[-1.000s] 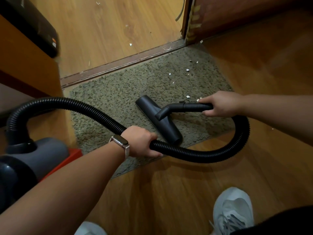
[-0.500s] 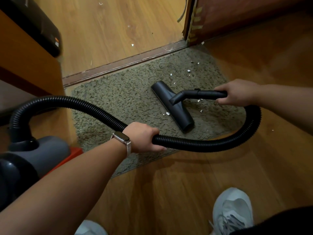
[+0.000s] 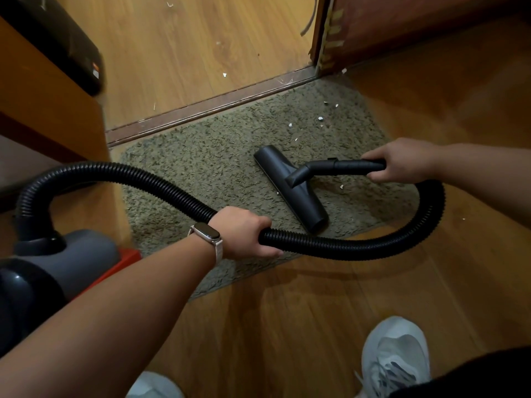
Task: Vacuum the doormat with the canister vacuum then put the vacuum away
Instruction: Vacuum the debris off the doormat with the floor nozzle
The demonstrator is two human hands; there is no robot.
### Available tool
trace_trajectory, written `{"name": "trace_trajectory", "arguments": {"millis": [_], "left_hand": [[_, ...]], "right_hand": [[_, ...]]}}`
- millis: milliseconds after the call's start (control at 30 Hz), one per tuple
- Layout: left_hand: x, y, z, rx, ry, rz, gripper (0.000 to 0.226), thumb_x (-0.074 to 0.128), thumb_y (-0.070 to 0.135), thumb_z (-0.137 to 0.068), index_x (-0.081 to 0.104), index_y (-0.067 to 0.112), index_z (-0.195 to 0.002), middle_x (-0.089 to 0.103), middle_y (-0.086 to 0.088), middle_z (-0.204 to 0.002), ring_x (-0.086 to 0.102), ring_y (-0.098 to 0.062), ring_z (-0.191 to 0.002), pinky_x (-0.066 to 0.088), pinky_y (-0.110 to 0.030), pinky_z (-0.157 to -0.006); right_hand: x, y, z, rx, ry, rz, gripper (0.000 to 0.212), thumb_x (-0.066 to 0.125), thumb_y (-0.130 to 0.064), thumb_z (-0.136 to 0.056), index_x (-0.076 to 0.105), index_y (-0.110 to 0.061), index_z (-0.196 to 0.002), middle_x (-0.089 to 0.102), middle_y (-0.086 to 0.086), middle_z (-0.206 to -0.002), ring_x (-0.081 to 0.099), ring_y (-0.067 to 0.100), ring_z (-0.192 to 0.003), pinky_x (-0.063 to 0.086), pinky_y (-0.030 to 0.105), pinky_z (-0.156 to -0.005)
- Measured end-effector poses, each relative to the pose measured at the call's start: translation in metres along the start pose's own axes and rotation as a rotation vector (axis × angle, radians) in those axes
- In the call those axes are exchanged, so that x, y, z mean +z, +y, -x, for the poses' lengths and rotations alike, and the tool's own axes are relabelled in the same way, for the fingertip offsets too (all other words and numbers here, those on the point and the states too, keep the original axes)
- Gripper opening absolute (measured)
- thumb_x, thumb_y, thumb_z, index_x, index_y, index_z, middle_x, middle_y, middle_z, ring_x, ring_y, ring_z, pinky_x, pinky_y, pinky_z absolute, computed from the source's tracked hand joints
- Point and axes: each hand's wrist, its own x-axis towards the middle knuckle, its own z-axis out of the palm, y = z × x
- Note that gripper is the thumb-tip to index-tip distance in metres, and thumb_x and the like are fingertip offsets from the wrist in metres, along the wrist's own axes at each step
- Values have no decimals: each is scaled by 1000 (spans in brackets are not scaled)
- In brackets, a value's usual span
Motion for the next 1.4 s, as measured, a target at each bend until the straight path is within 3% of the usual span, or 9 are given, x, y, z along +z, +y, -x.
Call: {"name": "trace_trajectory", "arguments": {"millis": [167, 367, 500, 800, 967, 1100, 1400], "left_hand": [[-3, 2, -1, -10, -1, -1, 59, 43, 85, -79, 52, 27, -87, 40, 10, -60, 49, -18, -62, 45, -29, -60], [0, 0, 1, 29, -4, -17, 59, 42, 84, -79, 49, 27, -88, 48, 9, -69, 61, -21, -72, 41, -29, -60], [-1, 1, 2, 42, -17, -26, 57, 42, 84, -79, 45, 28, -86, 45, 10, -68, 53, -19, -66, 43, -29, -60], [3, -2, 8, 57, -45, -37, 57, 43, 85, -78, 43, 29, -85, 48, 8, -70, 66, -24, -76, 45, -32, -63], [2, -1, 6, 52, -47, -53, 60, 42, 84, -79, 50, 26, -89, 44, 9, -65, 65, -24, -75, 41, -31, -59], [2, -2, 4, 37, -29, -27, 58, 42, 84, -78, 45, 27, -84, 40, 9, -63, 65, -24, -74, 39, -30, -59], [3, -4, 1, 17, -29, -20, 57, 41, 85, -78, 46, 29, -85, 46, 9, -65, 53, -20, -65, 45, -31, -60]], "right_hand": [[5, 10, 4, 20, -53, -52, 33, 57, -39, -99, 59, -32, -131, 63, -5, -79, 57, 13, -66, 40, 31, -59], [16, 8, 4, 38, -77, -154, 35, 57, -36, -99, 57, -31, -134, 62, -7, -80, 58, 11, -64, 40, 28, -57], [18, -2, 2, -7, -37, -106, 31, 58, -37, -98, 60, -30, -128, 64, -5, -80, 57, 11, -66, 39, 29, -56], [20, -32, -9, -90, -39, -26, 20, 57, -42, -95, 61, -33, -112, 64, -4, -78, 59, 14, -69, 43, 32, -61], [16, -25, -8, -55, -55, -90, 24, 58, -42, -96, 62, -34, -118, 65, -5, -81, 59, 13, -70, 43, 33, -62], [11, -13, -7, 7, -43, -143, 25, 58, -39, -97, 62, -30, -120, 64, -4, -82, 58, 14, -69, 40, 31, -59], [5, 5, -4, 130, -6, -265, 32, 59, -37, -97, 60, -26, -128, 66, 5, -84, 65, 23, -69, 52, 36, -63]]}}
